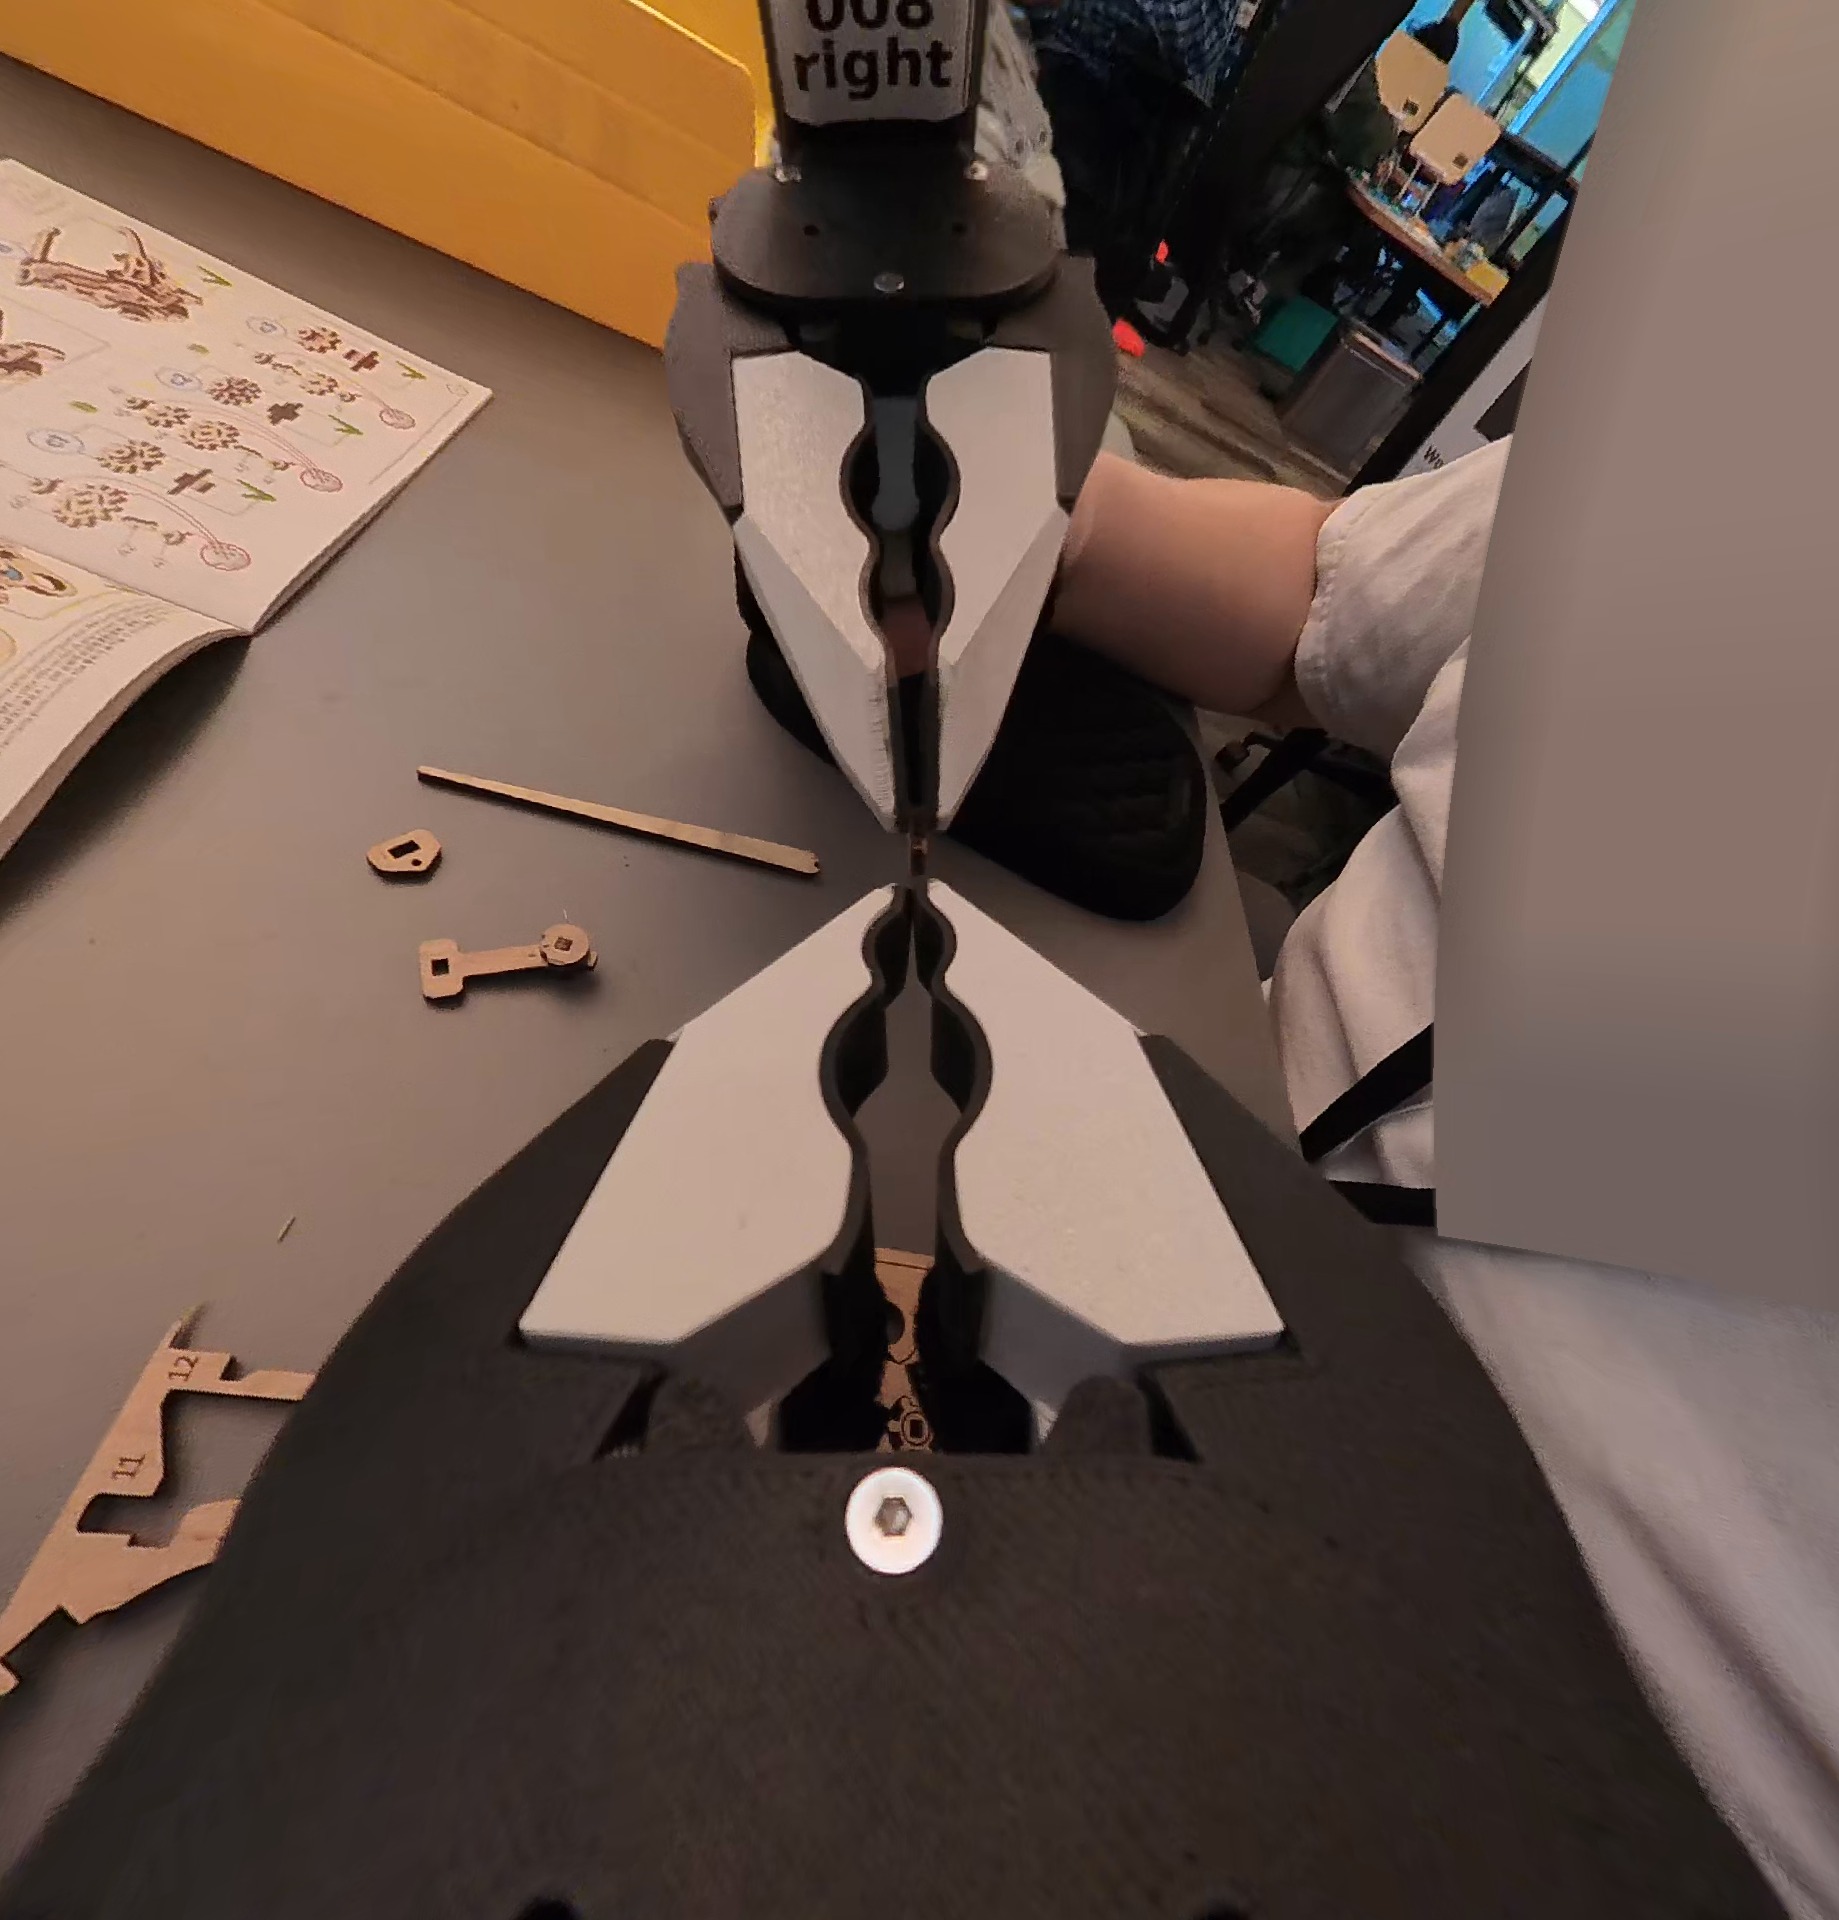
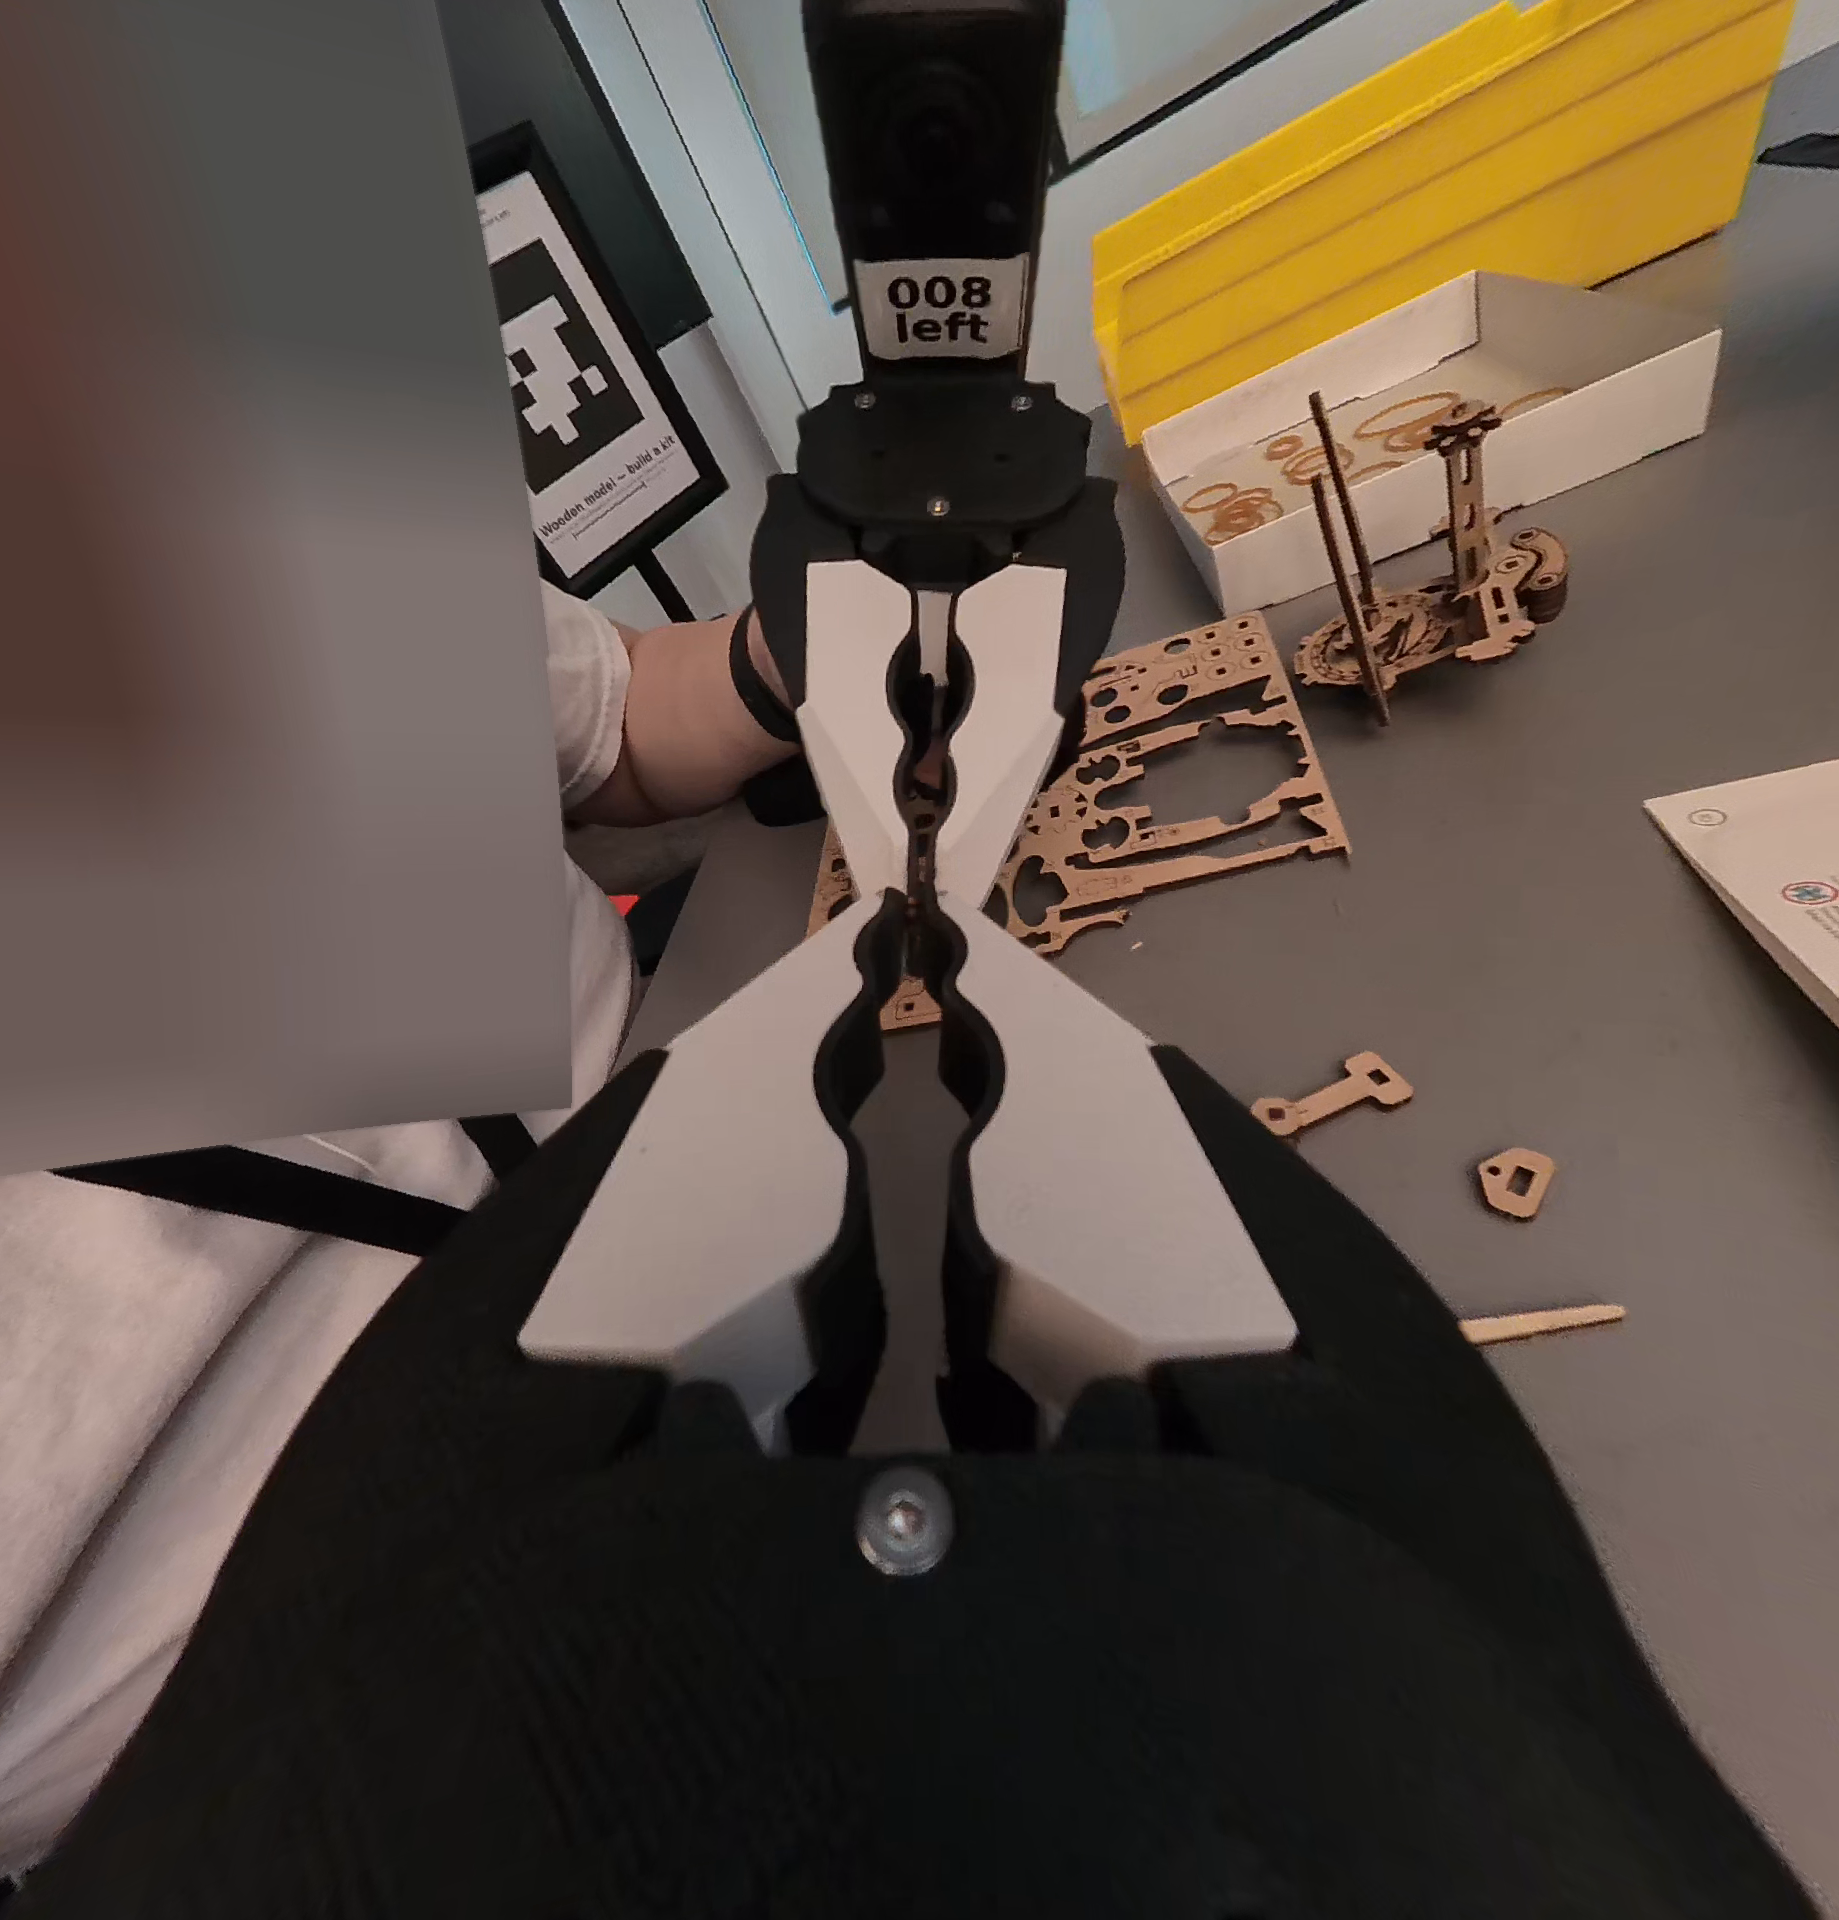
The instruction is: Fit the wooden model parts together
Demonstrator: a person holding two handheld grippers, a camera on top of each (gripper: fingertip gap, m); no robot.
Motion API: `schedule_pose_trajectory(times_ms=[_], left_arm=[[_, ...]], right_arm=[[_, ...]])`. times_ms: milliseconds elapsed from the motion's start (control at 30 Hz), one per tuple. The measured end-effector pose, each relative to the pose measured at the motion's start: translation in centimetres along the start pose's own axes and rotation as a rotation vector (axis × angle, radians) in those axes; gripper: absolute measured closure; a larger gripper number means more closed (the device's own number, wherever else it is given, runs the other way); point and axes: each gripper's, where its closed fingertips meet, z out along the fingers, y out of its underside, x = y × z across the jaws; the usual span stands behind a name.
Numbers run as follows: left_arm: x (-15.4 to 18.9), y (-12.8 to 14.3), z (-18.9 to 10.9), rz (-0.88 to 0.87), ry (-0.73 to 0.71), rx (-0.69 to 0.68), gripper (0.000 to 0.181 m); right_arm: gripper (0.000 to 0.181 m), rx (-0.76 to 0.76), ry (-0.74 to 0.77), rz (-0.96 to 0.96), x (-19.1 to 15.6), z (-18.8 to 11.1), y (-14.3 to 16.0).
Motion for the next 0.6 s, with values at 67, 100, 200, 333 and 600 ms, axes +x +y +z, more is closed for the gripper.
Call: schedule_pose_trajectory(times_ms=[67, 100, 200, 333, 600], left_arm=[[-0.04, 0.30, 0.07, 0.011, -0.010, -0.019, 0.181], [0.01, 0.36, 0.08, 0.010, -0.008, -0.024, 0.181], [0.28, 0.32, 0.08, -0.003, 0.008, -0.021, 0.181], [0.11, 0.05, 0.03, -0.014, 0.000, -0.003, 0.180], [0.31, 0.08, 0.13, -0.010, 0.007, -0.001, 0.181]], right_arm=[[0.181, -0.007, -0.004, 0.007, 0.07, 0.09, 0.24], [0.181, -0.009, -0.008, 0.007, 0.02, 0.13, 0.28], [0.181, -0.006, -0.006, -0.015, -0.19, 0.21, 0.11], [0.181, 0.007, -0.001, -0.017, -0.26, 0.18, -0.19], [0.181, 0.012, -0.003, -0.019, -0.37, 0.29, -0.24]])
